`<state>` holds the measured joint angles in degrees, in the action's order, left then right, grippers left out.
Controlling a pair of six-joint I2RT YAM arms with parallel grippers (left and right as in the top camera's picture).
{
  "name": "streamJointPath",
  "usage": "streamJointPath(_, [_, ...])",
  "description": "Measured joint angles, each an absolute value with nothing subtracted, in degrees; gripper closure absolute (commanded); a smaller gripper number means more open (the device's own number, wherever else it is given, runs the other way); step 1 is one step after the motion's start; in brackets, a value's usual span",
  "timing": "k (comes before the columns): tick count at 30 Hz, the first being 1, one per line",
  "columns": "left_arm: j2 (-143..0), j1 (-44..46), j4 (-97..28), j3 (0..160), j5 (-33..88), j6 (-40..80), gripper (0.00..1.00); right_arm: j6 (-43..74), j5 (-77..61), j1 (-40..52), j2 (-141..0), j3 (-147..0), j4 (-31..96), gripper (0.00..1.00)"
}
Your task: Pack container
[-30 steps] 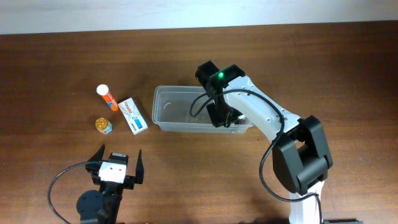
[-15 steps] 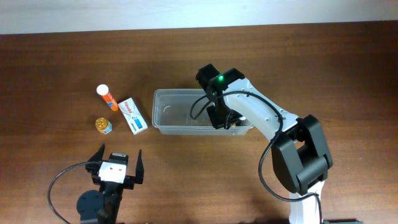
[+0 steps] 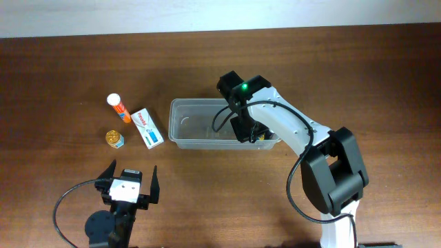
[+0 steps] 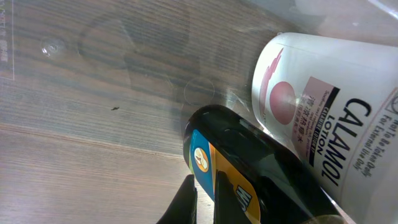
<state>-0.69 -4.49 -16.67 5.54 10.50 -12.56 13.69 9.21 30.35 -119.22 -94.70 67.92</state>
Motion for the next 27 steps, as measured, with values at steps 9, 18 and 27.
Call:
streamJointPath(9, [-0.7,-4.5,-16.7,5.5,10.5,-12.6,0.01,13.1,9.3,30.3,-119.2,-94.7,68.4,0.96])
streamJointPath(18, [-0.7,-4.5,-16.7,5.5,10.5,-12.6,0.01,12.8,12.3,30.3,-119.2,-94.7,68.9,0.96])
streamJointPath(27, [-0.7,-4.5,-16.7,5.5,10.5,-12.6,0.01,11.3,14.1,30.3,-119.2,-94.7,69.0,0.94])
